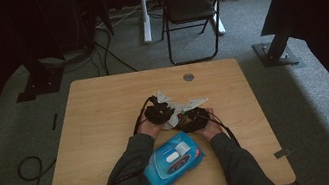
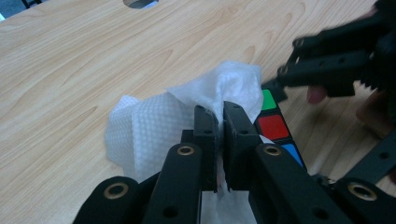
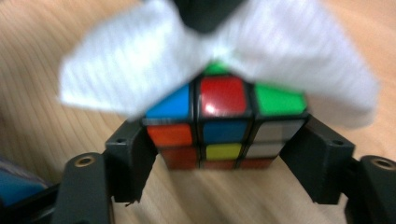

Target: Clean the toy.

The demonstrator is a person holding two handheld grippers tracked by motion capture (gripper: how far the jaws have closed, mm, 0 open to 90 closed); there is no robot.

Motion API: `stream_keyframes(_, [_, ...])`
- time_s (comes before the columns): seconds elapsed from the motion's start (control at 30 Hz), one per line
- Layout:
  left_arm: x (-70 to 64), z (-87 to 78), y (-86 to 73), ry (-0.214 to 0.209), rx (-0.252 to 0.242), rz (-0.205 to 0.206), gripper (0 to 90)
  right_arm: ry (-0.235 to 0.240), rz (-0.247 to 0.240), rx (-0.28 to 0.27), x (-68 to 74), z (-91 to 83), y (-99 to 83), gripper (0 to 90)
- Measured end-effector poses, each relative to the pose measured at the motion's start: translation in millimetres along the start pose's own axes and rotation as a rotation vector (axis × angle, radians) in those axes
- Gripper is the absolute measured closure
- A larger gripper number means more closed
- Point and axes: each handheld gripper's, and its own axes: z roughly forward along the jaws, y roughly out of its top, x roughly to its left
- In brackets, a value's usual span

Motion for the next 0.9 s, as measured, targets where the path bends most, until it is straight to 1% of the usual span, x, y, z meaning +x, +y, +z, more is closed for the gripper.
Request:
stream_keyframes(0.07, [-0.2, 0.2, 0.5, 0.003, 0.003, 0.002, 85.4, 0.007, 0.003, -0.021, -0.3, -3.7, 4.3, 31.5])
stream_keyframes(0.17, [-0.1, 0.6, 1.0, 0.004, 0.004, -0.001, 85.4, -0.011, -0.025, 0.005, 2.1, -2.7, 6.3, 32.6])
stream_keyframes(0.23, [-0.3, 0.9, 1.5, 0.007, 0.006, 0.002, 85.4, -0.013, -0.021, -0.001, 2.3, -2.7, 5.5, 32.9])
stream_keyframes(0.3, [-1.1, 1.6, 2.3, 0.012, 0.006, 0.002, 85.4, -0.020, -0.028, -0.004, 3.2, -2.5, 4.9, 33.0])
stream_keyframes(0.43, [-3.7, 3.4, 3.9, 0.002, 0.007, 0.002, 85.9, -0.023, -0.032, -0.009, 3.2, -2.3, 3.9, 33.3])
stream_keyframes(0.5, [-6.9, 4.5, 4.9, -0.029, 0.004, 0.019, 86.4, -0.026, -0.034, -0.008, 3.5, -2.2, 3.8, 33.5])
stream_keyframes(0.53, [-8.8, 4.8, 4.9, -0.052, 0.003, 0.038, 86.4, -0.029, -0.035, -0.008, 3.7, -2.3, 3.8, 33.5])
stream_keyframes(0.6, [-11.9, 5.1, 5.5, -0.076, 0.008, 0.066, 86.5, -0.030, -0.040, -0.009, 4.0, -2.3, 3.5, 33.7])
stream_keyframes(0.67, [-12.5, 5.1, 6.0, -0.070, 0.010, 0.082, 86.9, -0.031, -0.042, -0.011, 4.2, -2.3, 3.1, 33.8])
stream_keyframes(0.7, [-12.2, 4.9, 6.0, -0.054, 0.008, 0.089, 86.9, -0.032, -0.044, -0.010, 4.3, -2.4, 3.1, 33.8])
stream_keyframes(0.73, [-11.4, 4.6, 6.0, -0.026, 0.011, 0.097, 87.0, -0.033, -0.044, -0.009, 4.4, -2.5, 3.2, 33.8])
stream_keyframes(0.77, [-10.4, 4.6, 5.7, -0.010, 0.009, 0.091, 87.1, -0.032, -0.043, -0.009, 4.6, -2.5, 3.2, 33.8])
stream_keyframes(0.83, [-5.7, 4.1, 4.8, 0.029, 0.011, 0.066, 87.3, -0.033, -0.045, -0.008, 4.5, -2.5, 3.2, 33.9])
stream_keyframes(0.87, [-4.2, 3.7, 4.2, 0.043, 0.009, 0.056, 87.4, -0.033, -0.045, -0.008, 4.5, -2.6, 3.2, 33.9])
stream_keyframes(0.9, [-4.0, 3.5, 4.1, 0.049, 0.010, 0.056, 87.4, -0.029, -0.046, -0.009, 4.2, -2.7, 3.0, 33.9])
